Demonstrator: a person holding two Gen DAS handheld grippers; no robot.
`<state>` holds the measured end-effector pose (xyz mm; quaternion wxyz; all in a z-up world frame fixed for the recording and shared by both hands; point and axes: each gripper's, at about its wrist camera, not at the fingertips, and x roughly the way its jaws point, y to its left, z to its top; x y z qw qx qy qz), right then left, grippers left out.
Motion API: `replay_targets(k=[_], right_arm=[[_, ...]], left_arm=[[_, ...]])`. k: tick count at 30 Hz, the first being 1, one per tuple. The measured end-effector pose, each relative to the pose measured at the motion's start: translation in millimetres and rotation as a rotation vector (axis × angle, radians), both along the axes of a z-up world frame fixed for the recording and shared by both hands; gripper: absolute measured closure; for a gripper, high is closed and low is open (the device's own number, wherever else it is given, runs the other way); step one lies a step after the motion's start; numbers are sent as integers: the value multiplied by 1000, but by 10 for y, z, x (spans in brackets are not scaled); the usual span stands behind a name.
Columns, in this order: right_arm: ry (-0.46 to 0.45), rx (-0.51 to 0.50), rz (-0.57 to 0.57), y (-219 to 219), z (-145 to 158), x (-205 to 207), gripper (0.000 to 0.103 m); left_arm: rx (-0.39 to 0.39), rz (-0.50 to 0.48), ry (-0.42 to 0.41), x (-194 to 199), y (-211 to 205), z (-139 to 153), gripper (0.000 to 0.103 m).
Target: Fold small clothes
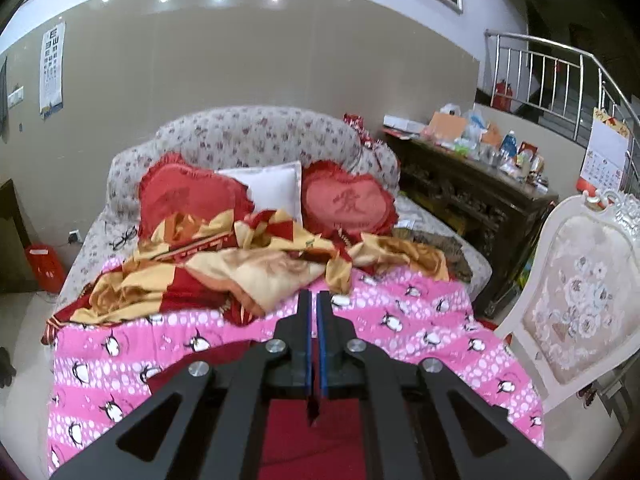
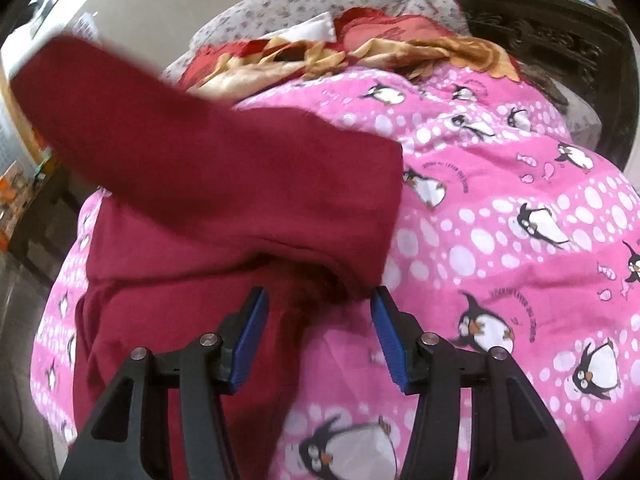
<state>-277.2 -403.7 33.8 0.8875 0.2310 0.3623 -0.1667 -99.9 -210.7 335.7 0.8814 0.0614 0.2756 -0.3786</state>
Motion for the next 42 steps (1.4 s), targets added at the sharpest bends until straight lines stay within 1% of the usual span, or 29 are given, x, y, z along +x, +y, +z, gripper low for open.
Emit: replay_targets(k=[2,4,7,9,10,11,12,13,14,15,18,21,23,27,28,30,31,33,34,35,37,41,42], right_arm=[[-9,35,-40,-91,-41,50,41],[-3,71,-51,-166,-95,87,41],[-11,71,-49,-164,-92,79,41],[-2,60,-38,-141,-97,73,41],[6,60,-30,-134,-107,70,41],[13,64,-23,-130,-118,66,41],[16,67,-19,-123,-128,55,41],[17,70,-18,-119,-135,43,41],[16,72,-20,-121,-140,31,41],[16,76,-21,-123,-143,20,41],[14,89,-19,-122,-145,12,41],[12,96,-12,-109,-138,23,41],[12,93,-6,-94,-132,28,41],[15,94,0,-107,-141,35,41],[15,99,-1,-118,-146,38,41],[13,105,0,-137,-149,46,41],[11,107,0,-143,-149,50,41],[8,106,0,-149,-152,59,41],[8,107,-1,-154,-156,66,41],[8,108,-2,-163,-160,68,41],[6,110,-7,-179,-157,61,41],[-10,83,-14,-197,-98,-5,41],[-12,69,-7,-192,-81,-5,41]], left_arm=[[4,0,-6,-12,13,37,100],[16,-5,2,-20,46,-11,100],[34,2,74,43,116,-248,99],[60,22,132,119,162,-525,94],[73,30,151,150,174,-651,87],[89,43,172,183,197,-804,75],[117,66,193,236,221,-1016,67],[137,79,210,268,243,-1170,48],[155,93,238,315,270,-1359,40],[175,111,279,396,292,-1595,40],[255,168,355,602,323,-2175,40],[305,225,401,752,368,-2633,40],[303,236,432,808,389,-2818,40],[330,255,435,861,366,-3036,40],[332,258,434,858,354,-3057,41],[321,259,425,861,328,-3084,47],[316,255,425,861,309,-3088,59],[321,251,415,850,250,-3086,73],[319,240,415,853,224,-3064,90],[314,229,420,841,209,-3046,91],[305,239,410,821,230,-2939,91],[203,203,394,727,378,-2538,91],[177,185,382,685,423,-2396,91]])
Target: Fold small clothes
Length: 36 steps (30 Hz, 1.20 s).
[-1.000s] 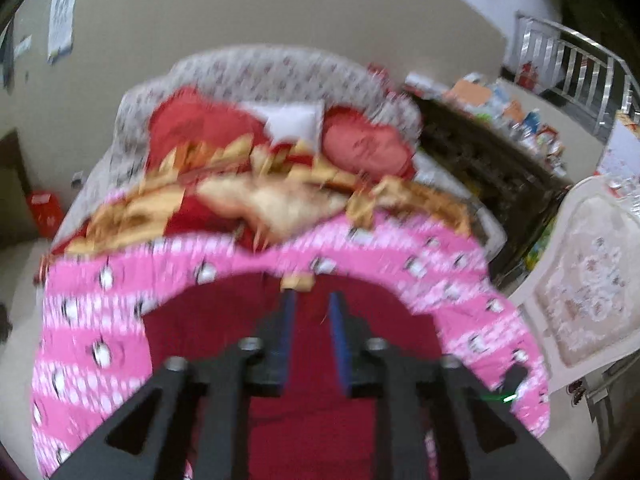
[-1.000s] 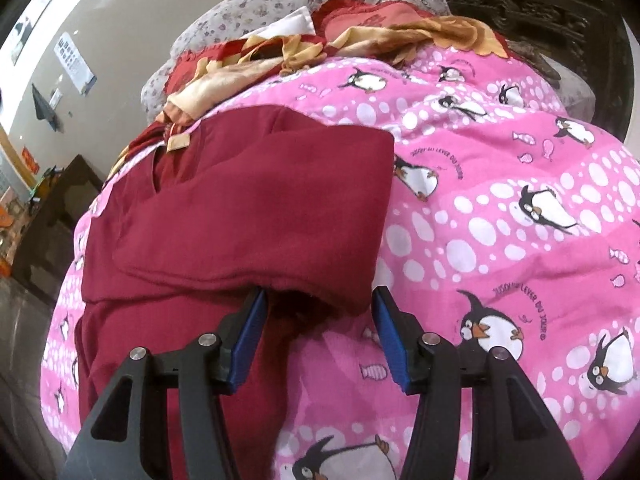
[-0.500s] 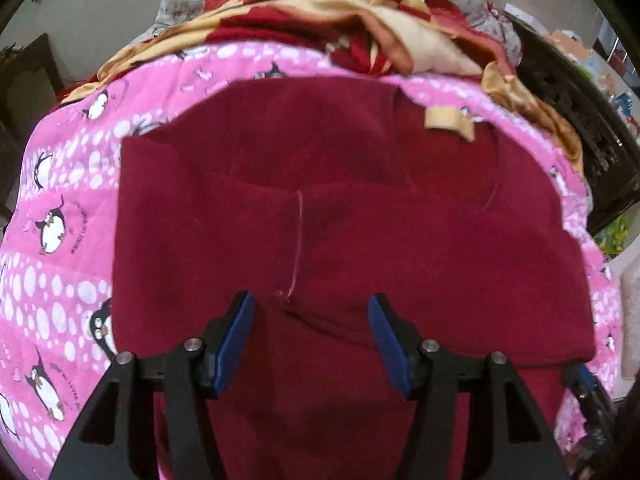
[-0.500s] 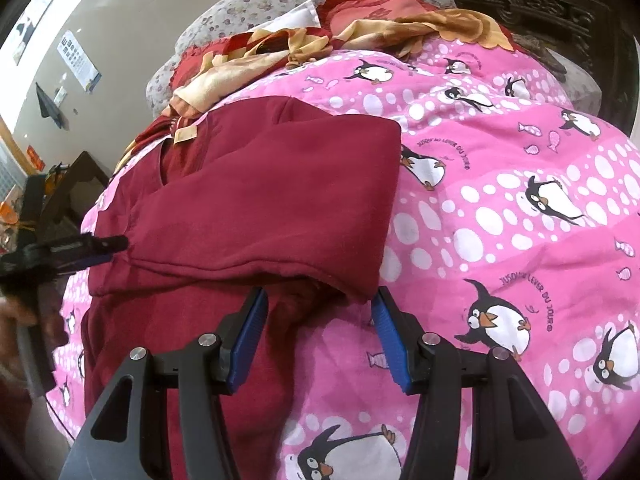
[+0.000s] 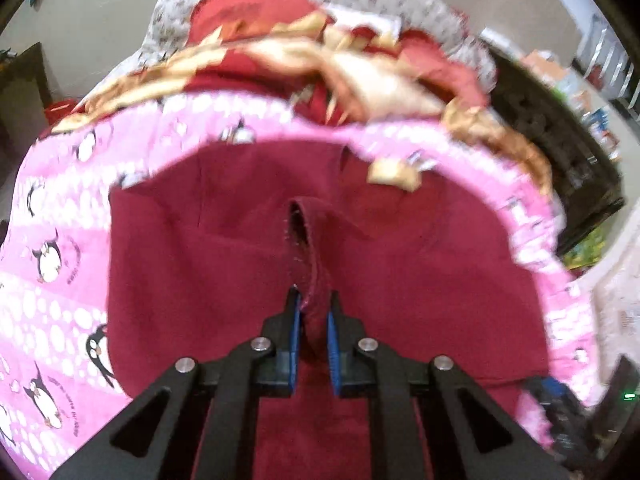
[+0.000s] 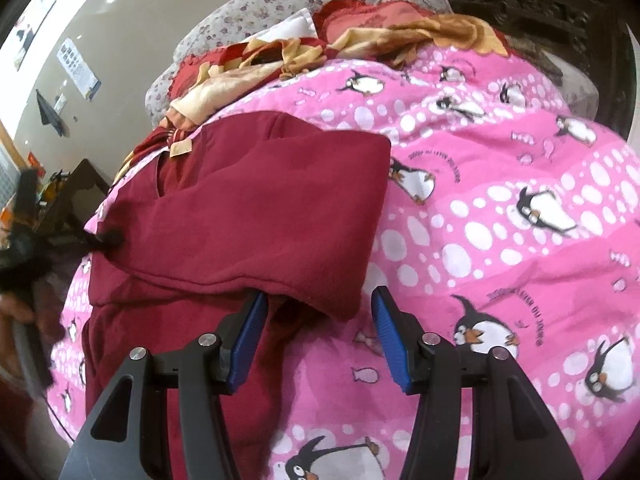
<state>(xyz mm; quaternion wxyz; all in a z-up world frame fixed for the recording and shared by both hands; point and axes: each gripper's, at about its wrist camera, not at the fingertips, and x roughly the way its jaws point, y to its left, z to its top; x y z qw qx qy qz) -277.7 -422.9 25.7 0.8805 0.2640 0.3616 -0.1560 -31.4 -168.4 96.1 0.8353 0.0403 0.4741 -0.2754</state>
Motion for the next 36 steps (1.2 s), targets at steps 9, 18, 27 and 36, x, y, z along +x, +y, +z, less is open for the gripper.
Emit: replay_targets(k=[9,18,27,36], right_arm=[[12,-172,86,270,62,65,35],[-9,-213,-41,64,182,175,43],[11,-129,-75,-32,16,2,46],[-96,-11,-7,-108,204,-309,42]], left_arm=[[-164,-63,-68,-184,-45,929,91],[-231,-45,-103,-186,68,1272,91],[-47,102,26,79,318,30,91],[-9,163,76,185,583,-392,91]])
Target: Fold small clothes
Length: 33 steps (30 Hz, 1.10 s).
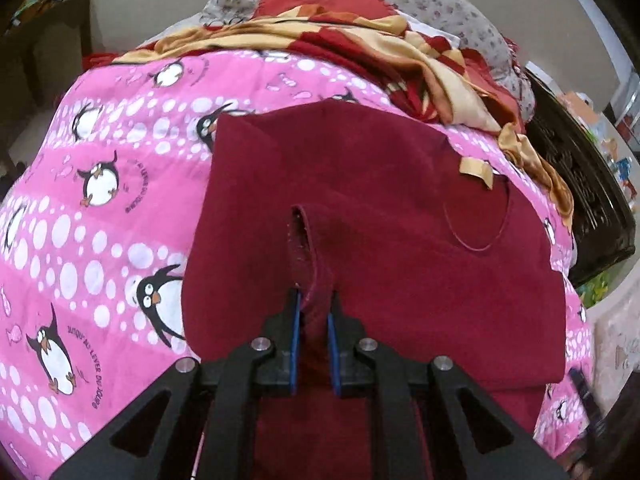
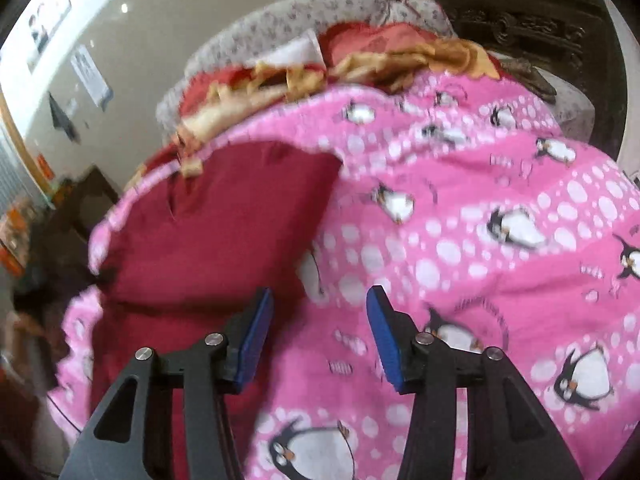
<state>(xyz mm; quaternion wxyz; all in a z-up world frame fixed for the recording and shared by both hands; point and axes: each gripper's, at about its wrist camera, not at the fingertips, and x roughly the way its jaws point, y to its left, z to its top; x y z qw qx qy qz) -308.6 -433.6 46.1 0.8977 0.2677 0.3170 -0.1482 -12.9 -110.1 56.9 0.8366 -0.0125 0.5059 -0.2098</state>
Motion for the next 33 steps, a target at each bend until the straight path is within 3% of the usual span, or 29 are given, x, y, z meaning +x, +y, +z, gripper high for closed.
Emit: replay_targets(k=[4,11,12,13,14,16,22,27,30,33], right_arm=[[-29,56,5,-123,79,260,40],[85,136,43,-254,-222,979,39],[82,141,36,-271,-236,1001,42],[70,135,27,-282,-225,1004,60],[57,124,20,-291,-190,1004,72],[22,119,14,-318,-102,965,81],[13,20,0,-242,28,909,83],[43,79,-46,-342,-189,921,82],[49,126,-89,-415,-239,875,66],[43,115,-128,-413,-122,737,63]], left_arm=[[-11,-6,-17,-33,-33,53,91],[11,0,-17,-38,-56,24,91],[15,-1,-23,-46,-63,32,91],[19,-4,-28,-52,-68,27,91],[22,-8,-33,-58,-79,32,91],[26,-14,-38,-64,-100,35,91],[51,-31,-65,-74,-221,15,90],[79,-29,-32,-8,-246,-146,89],[73,-28,-35,0,-225,-157,87],[74,-30,-38,2,-223,-169,87]])
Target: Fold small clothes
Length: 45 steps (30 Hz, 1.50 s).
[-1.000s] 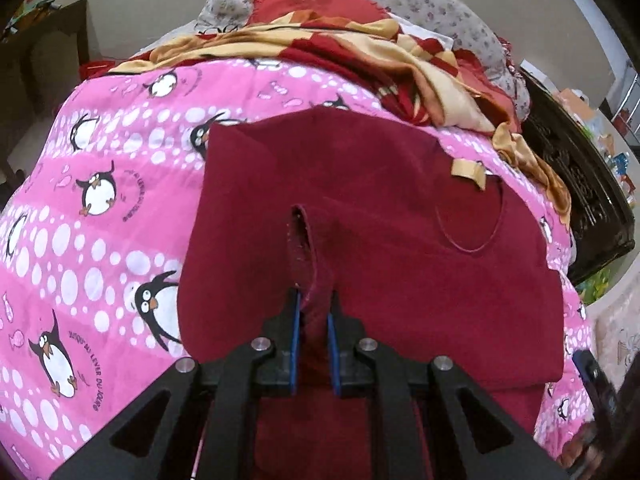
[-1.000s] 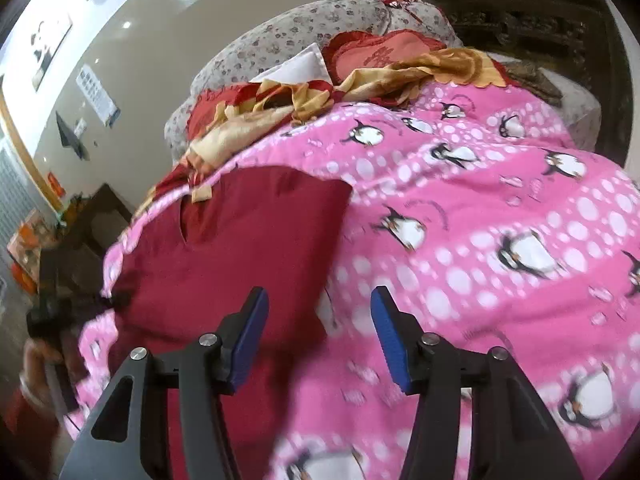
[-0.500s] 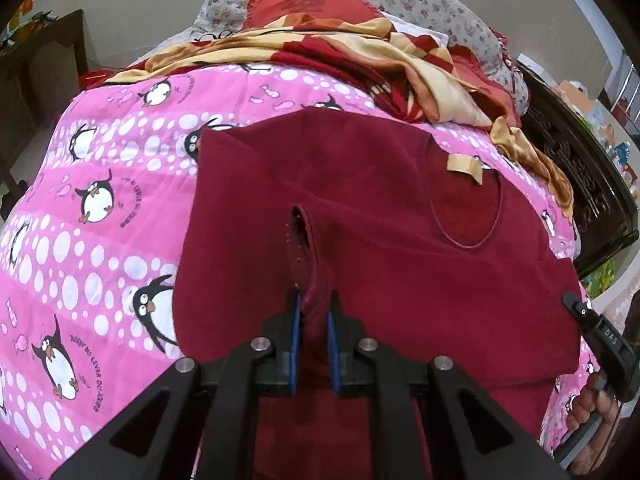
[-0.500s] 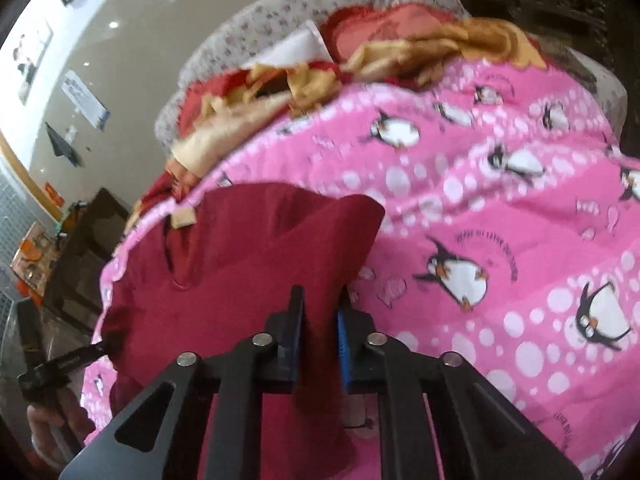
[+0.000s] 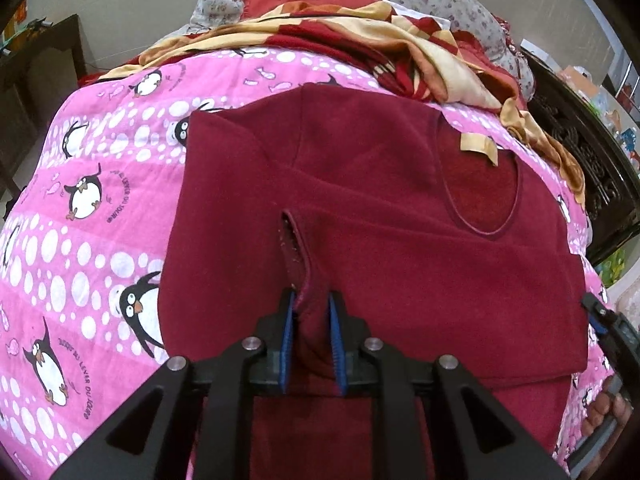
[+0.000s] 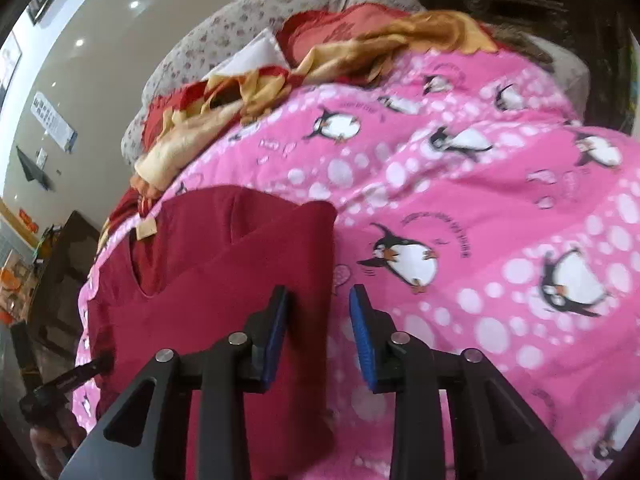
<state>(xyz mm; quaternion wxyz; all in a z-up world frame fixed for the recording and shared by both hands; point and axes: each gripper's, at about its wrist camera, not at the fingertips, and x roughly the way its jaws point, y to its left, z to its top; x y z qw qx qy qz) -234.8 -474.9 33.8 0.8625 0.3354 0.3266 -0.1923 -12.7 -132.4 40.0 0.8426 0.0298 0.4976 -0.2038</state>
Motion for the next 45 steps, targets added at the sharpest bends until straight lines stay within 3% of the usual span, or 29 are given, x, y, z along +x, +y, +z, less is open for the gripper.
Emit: replay_targets(k=[3,5,8,9,10,11,13,16,21,26,30,32,35,40,45], right_arm=[[-17,-11,49,125,121,-101,56],[19,-28,101,249,128,-73,47],[99,-69,162,441,43,18,46],[126,-83,174,485,4,33,50],[146,-97,183,516,-25,37,67],[157,-130,179,543,-40,12,72],[151,-170,168,535,-70,-61,75],[161,-172,163,507,-119,-79,75],[150,-215,130,584,157,-204,75],[88,-201,253,831,368,-241,68],[62,-185,315,1060,348,-121,66],[84,-173,349,1147,235,22,65],[221,-138,366,1240,-37,187,65],[138,-168,458,1656,221,45,65],[9,-132,685,2227,556,-139,61]], left_arm=[[4,0,-5,-14,-5,-9,87],[10,-2,-10,-25,-14,-17,83],[-1,-3,2,-34,-8,-16,75],[-8,0,7,-42,9,-5,69],[-12,1,6,-51,20,4,60],[-13,2,2,-65,35,9,49],[-4,-3,-3,-73,53,-9,42],[27,-16,-4,-76,80,-39,42],[-2,12,-23,-220,412,110,42],[-13,43,-7,-360,759,156,42],[-42,65,2,-500,978,196,42],[-38,67,10,-568,1050,194,42],[-21,53,16,-694,1178,183,42],[2,68,19,-854,1472,143,42],[-18,113,26,-919,1792,150,42]])
